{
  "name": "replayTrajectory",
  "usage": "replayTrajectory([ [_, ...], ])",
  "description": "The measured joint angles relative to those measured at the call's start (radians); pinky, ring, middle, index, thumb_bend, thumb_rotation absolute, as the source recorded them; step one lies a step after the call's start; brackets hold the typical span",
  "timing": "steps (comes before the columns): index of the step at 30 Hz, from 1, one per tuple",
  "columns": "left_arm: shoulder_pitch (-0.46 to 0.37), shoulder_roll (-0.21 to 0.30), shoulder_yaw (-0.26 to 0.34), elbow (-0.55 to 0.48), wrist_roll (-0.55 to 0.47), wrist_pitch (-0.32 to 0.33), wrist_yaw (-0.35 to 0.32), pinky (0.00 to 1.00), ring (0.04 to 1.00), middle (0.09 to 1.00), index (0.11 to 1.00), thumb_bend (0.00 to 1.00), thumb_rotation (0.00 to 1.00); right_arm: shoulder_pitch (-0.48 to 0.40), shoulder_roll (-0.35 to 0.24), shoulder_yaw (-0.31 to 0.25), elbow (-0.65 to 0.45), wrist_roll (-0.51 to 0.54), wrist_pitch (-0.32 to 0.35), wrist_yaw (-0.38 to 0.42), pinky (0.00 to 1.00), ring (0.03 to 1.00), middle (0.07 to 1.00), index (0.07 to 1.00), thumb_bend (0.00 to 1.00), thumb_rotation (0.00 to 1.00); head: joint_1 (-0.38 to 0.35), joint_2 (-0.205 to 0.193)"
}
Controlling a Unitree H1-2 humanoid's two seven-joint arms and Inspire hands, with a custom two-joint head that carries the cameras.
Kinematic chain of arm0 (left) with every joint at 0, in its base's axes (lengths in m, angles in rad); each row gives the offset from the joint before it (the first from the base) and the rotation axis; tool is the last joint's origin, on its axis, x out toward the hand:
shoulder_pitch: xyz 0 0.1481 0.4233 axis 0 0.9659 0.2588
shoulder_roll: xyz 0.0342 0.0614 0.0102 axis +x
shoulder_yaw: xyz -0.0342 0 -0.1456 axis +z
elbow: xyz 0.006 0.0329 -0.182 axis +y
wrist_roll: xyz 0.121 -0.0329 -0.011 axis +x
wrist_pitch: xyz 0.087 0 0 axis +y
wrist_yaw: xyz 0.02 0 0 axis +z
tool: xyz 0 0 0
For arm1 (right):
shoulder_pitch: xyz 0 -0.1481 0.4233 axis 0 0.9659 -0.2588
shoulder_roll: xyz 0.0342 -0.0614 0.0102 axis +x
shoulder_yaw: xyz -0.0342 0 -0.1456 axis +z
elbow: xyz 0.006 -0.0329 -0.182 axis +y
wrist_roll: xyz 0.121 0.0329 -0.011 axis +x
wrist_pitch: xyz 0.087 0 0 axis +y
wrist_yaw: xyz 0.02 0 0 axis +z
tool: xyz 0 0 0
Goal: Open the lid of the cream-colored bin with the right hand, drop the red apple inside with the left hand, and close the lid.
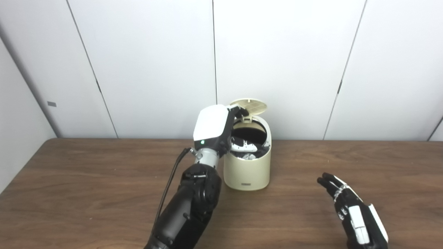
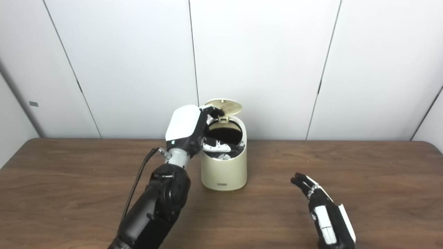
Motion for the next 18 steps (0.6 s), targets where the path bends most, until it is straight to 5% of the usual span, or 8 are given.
replayTrajectory([
  [3,0.000,0.000,0.003,0.000,-0.001,-0.002,0.000,0.45,0.536,0.580,0.615,0.92,0.00,-0.002,0.000,0.000,0.002,0.000,0.000,-0.001,0.98,0.903,0.825,0.796,0.64,0.87,0.005,0.000],
  [4,0.000,0.000,0.006,0.000,-0.004,-0.005,0.001,0.44,0.518,0.539,0.553,0.73,0.00,-0.003,0.000,0.000,0.003,0.000,0.000,-0.001,0.98,0.905,0.831,0.801,0.64,0.87,0.006,-0.002],
  [6,0.001,-0.004,0.019,0.000,-0.025,-0.012,0.002,0.42,0.457,0.521,0.494,0.54,0.00,-0.007,0.000,-0.001,0.007,0.000,0.000,-0.001,0.97,0.903,0.830,0.805,0.63,0.88,0.009,-0.008],
  [14,0.017,-0.023,0.061,0.000,-0.078,-0.050,0.028,0.43,0.404,0.494,0.491,0.50,0.00,-0.023,0.000,-0.001,0.022,-0.007,-0.005,-0.002,0.97,0.903,0.825,0.803,0.61,0.89,0.015,-0.003],
  [18,0.034,-0.040,0.132,-0.015,-0.171,-0.083,0.037,0.43,0.417,0.499,0.482,0.50,0.00,-0.023,0.000,-0.001,0.023,-0.018,-0.008,-0.003,0.96,0.897,0.824,0.800,0.60,0.89,0.009,-0.003],
])
